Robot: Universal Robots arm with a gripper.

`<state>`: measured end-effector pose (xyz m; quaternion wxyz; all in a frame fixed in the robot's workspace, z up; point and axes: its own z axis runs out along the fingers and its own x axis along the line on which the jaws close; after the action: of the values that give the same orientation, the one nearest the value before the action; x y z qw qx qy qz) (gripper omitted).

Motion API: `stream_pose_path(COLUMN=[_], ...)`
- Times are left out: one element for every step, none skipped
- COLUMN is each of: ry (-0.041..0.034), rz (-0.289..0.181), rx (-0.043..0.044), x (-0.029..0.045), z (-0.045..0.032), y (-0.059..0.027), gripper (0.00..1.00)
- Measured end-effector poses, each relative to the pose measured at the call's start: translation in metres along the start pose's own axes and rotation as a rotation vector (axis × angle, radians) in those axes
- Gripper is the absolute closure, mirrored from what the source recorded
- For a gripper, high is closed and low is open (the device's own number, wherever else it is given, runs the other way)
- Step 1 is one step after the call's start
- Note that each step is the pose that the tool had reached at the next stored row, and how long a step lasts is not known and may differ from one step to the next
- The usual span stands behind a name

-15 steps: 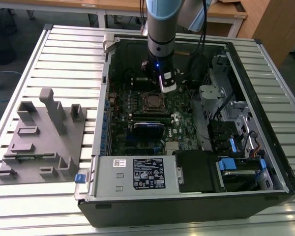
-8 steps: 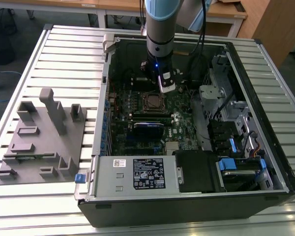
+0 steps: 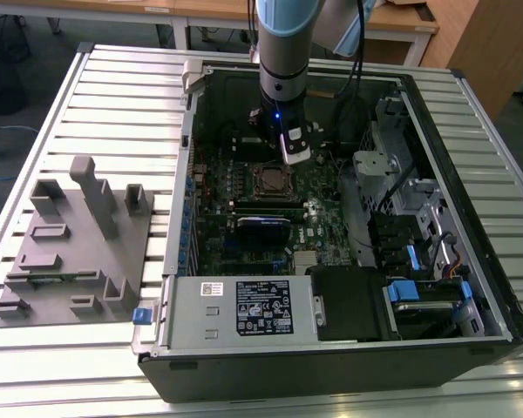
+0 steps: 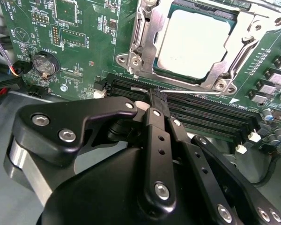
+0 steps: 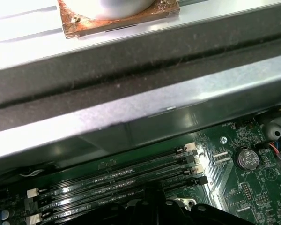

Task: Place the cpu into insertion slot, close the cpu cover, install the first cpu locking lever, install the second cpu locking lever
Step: 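Install the first cpu locking lever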

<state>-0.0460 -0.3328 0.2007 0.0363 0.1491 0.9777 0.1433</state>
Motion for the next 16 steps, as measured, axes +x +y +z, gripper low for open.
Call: stream_pose_path(ry=[0.0001,0.0001,0.0001,0.0001,0.0001,0.0001,0.0000,-0.0003,-0.0007,-0.0010,-0.0012,-0.0012,-0.0013,-0.0013,-0.0013,-0.0014], rz=[0.000,0.000,0.000,0.000,0.000,0.000,0.000,0.000,0.000,0.000,0.000,-0.001,0.000,0.000,0.000,0.000], rx=[0.0001,0.0001,0.0002,0.0002,0.0002,0.0001,0.0001,0.0007,0.0020,0.0030,0.0035,0.0037,0.0040,0.0043,0.0044,0.0043], x=[0.0000,0.0000,0.0000,0.0000,0.0000,0.0000,0.0000,0.0000,0.0001,0.0001,0.0001,0.0001,0.0001,0.0001,0.0001,0.0001], z=[0.0000,0.0000,0.0000,0.0000,0.0000,0.0003,0.0007,0.0011,0.0015,0.0019,0.0023,0.0026,0.0028,0.0029,0.0029,0.0031], y=[0.0000,0.0000,0.0000,0.0001,0.0001,0.0000,-0.0001,-0.0002,-0.0004,-0.0005,-0.0006,-0.0008,-0.0008,-0.0009,-0.0009,-0.0009], gripper=[0.90,0.90,0.90,0.90,0.90,0.90,0.90,0.90,0.90,0.90,0.90,0.90,0.90,0.90,0.90,0.90])
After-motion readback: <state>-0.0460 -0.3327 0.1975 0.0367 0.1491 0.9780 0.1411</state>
